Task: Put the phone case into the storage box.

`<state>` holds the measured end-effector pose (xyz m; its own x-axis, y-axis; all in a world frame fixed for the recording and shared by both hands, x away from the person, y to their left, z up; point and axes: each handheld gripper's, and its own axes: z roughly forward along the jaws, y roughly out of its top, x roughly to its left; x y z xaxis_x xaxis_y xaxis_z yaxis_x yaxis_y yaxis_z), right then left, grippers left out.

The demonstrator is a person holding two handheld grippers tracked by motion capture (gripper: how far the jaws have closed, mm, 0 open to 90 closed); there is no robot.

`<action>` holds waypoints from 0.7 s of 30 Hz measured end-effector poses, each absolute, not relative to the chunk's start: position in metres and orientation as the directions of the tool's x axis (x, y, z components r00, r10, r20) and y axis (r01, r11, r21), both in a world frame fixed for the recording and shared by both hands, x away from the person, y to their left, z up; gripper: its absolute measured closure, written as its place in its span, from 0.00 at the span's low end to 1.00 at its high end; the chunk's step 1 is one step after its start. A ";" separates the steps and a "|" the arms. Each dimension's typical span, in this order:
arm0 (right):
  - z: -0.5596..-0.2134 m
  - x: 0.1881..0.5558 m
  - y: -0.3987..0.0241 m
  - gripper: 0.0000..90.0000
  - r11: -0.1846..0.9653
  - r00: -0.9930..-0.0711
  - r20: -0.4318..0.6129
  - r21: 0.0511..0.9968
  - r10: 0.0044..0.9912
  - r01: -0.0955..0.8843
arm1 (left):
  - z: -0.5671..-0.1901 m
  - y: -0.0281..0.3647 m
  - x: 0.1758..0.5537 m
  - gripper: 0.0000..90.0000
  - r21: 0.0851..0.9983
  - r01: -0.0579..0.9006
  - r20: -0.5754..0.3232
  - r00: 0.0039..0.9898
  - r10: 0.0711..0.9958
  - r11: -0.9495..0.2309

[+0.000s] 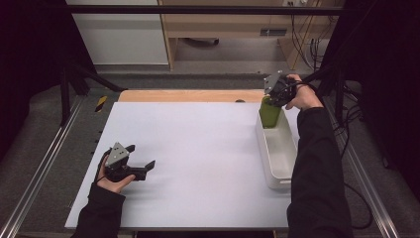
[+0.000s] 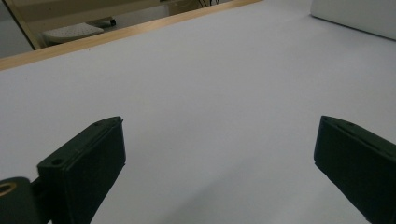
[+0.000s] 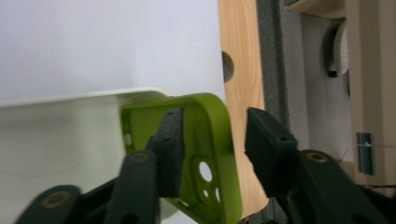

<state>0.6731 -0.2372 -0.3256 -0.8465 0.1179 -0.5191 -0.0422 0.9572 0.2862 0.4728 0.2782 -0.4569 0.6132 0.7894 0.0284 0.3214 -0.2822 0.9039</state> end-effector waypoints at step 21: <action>-0.292 0.642 -0.234 0.07 0.769 -0.755 -0.441 0.626 0.485 0.129 | -0.455 0.279 0.471 0.02 0.908 0.314 0.029 0.612 0.790 -0.277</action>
<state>0.6424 -0.2335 -0.2923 -0.7553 0.4851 -0.4406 0.1291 0.7693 0.6256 0.4713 0.2793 -0.4552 0.6124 0.7900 0.0294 0.3143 -0.2774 0.9079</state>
